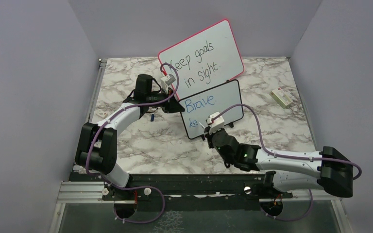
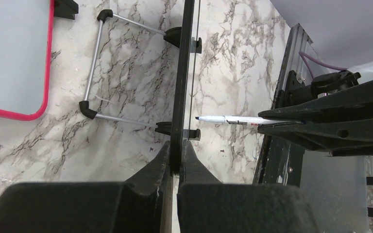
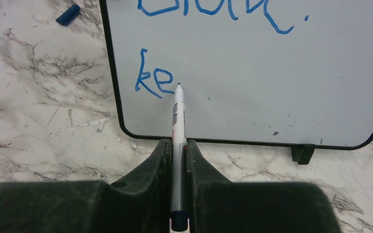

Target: Write a sentence on the whiteboard

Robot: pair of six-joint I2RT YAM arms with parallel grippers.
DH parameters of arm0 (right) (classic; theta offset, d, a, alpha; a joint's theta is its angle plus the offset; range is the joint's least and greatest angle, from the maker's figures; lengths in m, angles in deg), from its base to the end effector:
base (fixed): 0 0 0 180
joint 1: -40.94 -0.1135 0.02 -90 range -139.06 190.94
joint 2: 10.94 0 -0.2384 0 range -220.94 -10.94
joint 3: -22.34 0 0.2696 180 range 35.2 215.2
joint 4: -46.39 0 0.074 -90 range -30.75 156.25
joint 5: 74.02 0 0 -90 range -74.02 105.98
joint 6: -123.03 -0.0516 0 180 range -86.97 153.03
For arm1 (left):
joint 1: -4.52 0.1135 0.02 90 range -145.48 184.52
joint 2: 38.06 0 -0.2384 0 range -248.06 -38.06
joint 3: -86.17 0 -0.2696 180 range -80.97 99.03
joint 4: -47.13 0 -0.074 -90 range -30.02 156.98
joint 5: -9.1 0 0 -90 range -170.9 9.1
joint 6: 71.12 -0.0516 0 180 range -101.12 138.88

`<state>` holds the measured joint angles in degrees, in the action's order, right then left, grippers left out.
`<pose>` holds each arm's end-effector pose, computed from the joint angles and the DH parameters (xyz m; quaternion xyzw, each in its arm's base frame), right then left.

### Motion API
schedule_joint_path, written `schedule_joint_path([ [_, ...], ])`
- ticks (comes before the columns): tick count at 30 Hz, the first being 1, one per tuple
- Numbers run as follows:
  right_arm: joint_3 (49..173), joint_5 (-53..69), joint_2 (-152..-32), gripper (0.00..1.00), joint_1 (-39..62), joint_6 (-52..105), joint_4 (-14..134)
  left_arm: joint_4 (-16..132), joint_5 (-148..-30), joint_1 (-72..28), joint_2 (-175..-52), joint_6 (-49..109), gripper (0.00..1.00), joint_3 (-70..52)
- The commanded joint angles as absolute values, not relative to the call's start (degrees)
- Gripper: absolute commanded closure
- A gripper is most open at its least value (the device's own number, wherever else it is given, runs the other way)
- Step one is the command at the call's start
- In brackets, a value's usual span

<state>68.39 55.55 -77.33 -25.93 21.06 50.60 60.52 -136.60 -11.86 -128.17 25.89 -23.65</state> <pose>0.1405 0.2453 0.1910 -0.2025 0.7868 0.1030 0.5738 0.3334 -0.1424 0.2034 0.2846 0.7575 -0.4877 0.3277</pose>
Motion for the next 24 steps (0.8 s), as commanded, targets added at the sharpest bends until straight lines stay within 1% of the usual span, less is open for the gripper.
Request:
schedule_joint_path([
  [1, 68.4, 56.1, -78.5, 0.99, -25.6, 21.3, 47.4, 62.9, -134.6, -12.6, -128.8, 24.5, 1.00, -23.8],
  [13, 68.5, 57.7, -80.6, 0.99, -25.1, 21.1, 46.4, 62.9, -134.6, -12.6, -128.7, 24.5, 1.00, -23.8],
  [24, 68.2, 60.5, -79.2, 0.99, -24.8, 20.9, 48.5, 62.9, -134.5, -12.6, -128.8, 24.5, 1.00, -23.8],
])
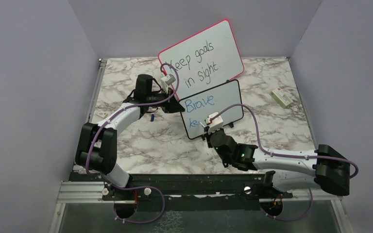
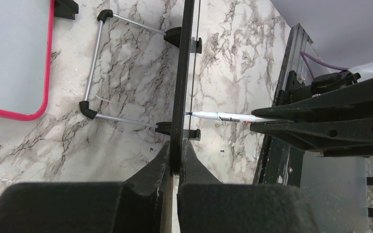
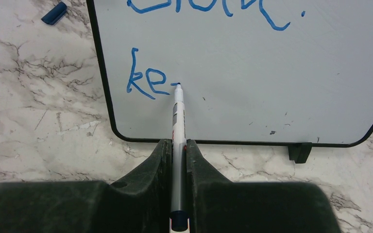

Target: Write a sentence on the whiteboard

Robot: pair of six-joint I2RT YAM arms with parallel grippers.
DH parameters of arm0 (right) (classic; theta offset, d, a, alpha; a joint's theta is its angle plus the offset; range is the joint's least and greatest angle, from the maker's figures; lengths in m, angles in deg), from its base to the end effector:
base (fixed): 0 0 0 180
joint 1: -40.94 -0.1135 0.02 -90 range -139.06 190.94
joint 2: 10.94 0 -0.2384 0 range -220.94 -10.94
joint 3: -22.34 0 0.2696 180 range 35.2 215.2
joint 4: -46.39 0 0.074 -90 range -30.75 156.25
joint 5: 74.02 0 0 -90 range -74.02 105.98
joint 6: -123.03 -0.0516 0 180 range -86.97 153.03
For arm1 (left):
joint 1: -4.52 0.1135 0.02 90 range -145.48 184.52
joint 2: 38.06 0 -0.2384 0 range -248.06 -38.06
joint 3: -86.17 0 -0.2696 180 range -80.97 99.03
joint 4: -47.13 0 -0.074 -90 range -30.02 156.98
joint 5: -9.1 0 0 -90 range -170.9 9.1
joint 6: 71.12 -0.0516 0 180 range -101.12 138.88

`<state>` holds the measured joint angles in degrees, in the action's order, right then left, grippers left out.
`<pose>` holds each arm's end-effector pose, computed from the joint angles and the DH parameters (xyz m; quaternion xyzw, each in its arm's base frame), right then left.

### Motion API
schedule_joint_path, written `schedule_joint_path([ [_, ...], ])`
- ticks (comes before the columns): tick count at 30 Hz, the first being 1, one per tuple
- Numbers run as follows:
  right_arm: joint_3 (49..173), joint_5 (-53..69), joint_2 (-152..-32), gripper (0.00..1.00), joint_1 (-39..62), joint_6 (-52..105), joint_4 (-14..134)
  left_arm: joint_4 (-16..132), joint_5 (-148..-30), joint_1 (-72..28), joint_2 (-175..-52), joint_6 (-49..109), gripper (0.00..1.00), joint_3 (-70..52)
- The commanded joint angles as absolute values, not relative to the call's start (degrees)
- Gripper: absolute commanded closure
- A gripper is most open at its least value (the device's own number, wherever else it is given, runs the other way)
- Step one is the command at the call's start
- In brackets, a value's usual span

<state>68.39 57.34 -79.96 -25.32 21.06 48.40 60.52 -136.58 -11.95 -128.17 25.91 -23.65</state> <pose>0.1460 0.2472 0.1833 -0.1911 0.7887 0.0862 0.5780 0.3332 -0.1429 0.2034 0.2850 0.7574 -0.4879 0.3273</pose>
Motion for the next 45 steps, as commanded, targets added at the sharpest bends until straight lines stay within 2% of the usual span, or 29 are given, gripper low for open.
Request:
schedule_joint_path([
  [1, 68.2, 60.7, -79.1, 0.99, -24.7, 21.0, 48.5, 62.9, -134.5, -12.6, -128.9, 24.4, 1.00, -23.8],
  [24, 69.8, 57.1, -79.8, 1.00, -24.4, 25.1, 43.8, 62.9, -134.6, -12.6, -128.8, 24.5, 1.00, -23.8],
  [45, 69.2, 53.8, -79.7, 0.99, -24.5, 22.2, 51.0, 62.9, -134.6, -12.7, -128.9, 24.5, 1.00, -23.8],
])
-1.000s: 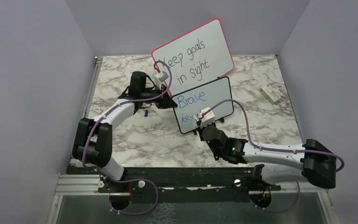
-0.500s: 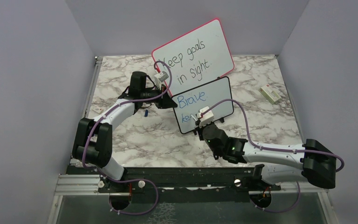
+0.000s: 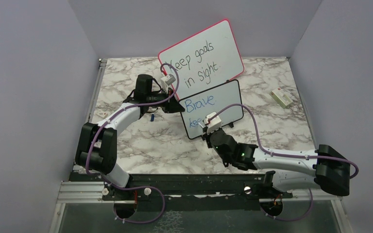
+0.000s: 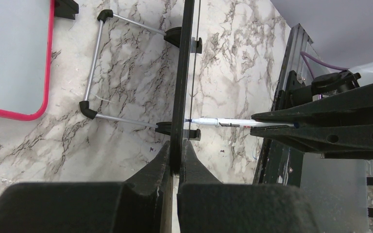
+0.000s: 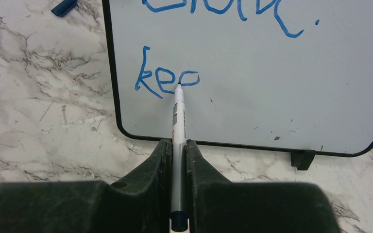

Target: Write a sentence on the whiteboard

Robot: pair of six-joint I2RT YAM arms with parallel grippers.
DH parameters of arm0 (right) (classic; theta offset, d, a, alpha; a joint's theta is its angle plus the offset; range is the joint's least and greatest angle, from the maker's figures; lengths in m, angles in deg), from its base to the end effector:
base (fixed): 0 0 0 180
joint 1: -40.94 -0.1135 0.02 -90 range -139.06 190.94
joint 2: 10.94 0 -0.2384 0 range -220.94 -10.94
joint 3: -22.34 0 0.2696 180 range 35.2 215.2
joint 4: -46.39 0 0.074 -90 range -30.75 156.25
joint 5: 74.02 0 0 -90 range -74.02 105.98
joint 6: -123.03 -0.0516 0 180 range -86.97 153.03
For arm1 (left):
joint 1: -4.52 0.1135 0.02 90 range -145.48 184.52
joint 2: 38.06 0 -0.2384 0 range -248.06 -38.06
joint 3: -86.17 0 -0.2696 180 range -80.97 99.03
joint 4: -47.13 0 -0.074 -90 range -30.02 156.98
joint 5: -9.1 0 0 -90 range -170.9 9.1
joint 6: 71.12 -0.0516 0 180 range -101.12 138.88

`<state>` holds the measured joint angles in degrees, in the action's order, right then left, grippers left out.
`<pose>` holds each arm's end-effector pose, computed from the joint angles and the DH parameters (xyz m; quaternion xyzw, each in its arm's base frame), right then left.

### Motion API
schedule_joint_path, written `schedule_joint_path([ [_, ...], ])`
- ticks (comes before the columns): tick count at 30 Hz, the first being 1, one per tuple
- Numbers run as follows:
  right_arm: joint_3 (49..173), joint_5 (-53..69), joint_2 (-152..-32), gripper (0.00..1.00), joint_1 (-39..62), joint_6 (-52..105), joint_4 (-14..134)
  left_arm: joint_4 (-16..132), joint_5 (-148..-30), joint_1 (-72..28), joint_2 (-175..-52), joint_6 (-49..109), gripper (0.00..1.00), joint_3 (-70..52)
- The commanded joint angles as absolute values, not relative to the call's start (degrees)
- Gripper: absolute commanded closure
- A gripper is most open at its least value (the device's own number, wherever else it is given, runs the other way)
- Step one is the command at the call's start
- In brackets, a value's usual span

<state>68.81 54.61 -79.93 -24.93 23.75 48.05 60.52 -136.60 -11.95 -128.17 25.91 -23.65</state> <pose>0.1471 0.2495 0.1860 -0.2173 0.7828 0.0926 0.5757 0.3332 -0.1430 0.2034 0.2850 0.7573 -0.4880 0.3272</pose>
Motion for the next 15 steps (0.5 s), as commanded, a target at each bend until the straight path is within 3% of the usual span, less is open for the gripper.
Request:
schedule_joint_path([
  [1, 69.1, 53.8, -79.4, 0.99, -24.5, 22.1, 51.3, 62.9, -134.6, -12.6, -128.8, 24.5, 1.00, -23.8],
  [15, 68.3, 59.1, -78.5, 0.99, -24.5, 22.2, 53.0, 62.9, -134.5, -12.7, -128.6, 24.5, 1.00, -23.8],
])
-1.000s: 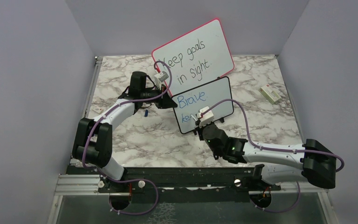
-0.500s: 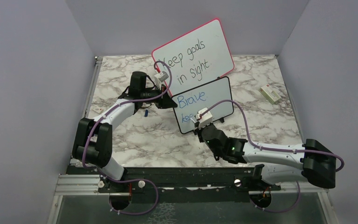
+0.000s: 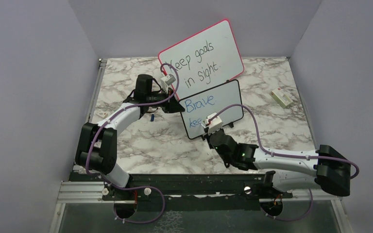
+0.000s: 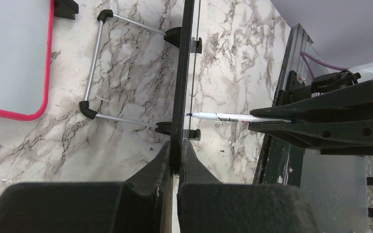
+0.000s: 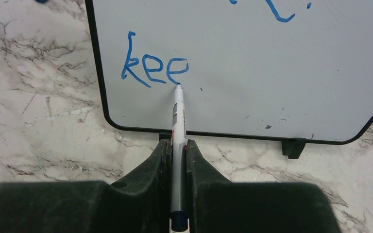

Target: Write a sentence on the whiteboard

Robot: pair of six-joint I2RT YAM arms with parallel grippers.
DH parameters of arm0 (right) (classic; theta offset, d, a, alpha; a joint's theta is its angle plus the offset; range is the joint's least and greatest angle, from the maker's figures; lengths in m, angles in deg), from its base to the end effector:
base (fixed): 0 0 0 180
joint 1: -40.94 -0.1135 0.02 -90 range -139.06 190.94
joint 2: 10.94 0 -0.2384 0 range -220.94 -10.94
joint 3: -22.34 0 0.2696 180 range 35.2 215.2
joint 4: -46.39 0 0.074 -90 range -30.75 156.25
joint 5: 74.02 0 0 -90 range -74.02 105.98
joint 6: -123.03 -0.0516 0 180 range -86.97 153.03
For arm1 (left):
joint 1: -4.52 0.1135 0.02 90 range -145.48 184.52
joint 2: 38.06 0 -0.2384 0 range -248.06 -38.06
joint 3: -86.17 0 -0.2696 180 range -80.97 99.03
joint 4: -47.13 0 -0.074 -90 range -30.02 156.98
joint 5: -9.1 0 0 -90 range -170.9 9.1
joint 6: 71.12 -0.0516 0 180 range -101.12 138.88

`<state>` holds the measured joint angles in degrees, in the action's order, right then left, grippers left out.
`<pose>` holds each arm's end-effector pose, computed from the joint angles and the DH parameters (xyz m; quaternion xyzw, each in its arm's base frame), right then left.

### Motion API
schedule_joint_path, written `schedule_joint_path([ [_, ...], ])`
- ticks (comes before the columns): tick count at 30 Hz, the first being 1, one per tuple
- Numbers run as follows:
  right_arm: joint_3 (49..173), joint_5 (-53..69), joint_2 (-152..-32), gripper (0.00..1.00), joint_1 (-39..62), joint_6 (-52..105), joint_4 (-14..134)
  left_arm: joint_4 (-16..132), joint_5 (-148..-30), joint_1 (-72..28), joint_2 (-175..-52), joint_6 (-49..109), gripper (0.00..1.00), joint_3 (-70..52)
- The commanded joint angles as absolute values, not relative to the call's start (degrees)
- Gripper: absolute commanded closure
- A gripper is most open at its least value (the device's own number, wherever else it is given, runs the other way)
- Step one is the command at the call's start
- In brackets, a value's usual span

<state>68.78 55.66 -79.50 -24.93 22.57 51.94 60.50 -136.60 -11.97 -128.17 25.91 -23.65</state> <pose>0.1459 0.2451 0.1811 -0.2187 0.7943 0.0725 0.5622 0.3332 -0.1431 0.2034 0.2852 0.7572 -0.4881 0.3272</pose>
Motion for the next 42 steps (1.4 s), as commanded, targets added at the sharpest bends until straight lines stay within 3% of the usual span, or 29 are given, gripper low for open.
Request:
schedule_joint_path([
  [1, 68.2, 59.7, -78.5, 0.99, -24.4, 22.2, 52.9, 62.9, -134.5, -12.7, -128.6, 24.5, 1.00, -23.8],
  [34, 69.4, 58.7, -79.3, 1.00, -23.2, 24.1, 47.4, 62.9, -134.6, -12.7, -128.7, 24.4, 1.00, -23.8],
  [42, 69.9, 57.2, -79.8, 0.99, -22.8, 22.0, 51.6, 62.9, -134.6, -12.7, -128.7, 24.5, 1.00, -23.8],
])
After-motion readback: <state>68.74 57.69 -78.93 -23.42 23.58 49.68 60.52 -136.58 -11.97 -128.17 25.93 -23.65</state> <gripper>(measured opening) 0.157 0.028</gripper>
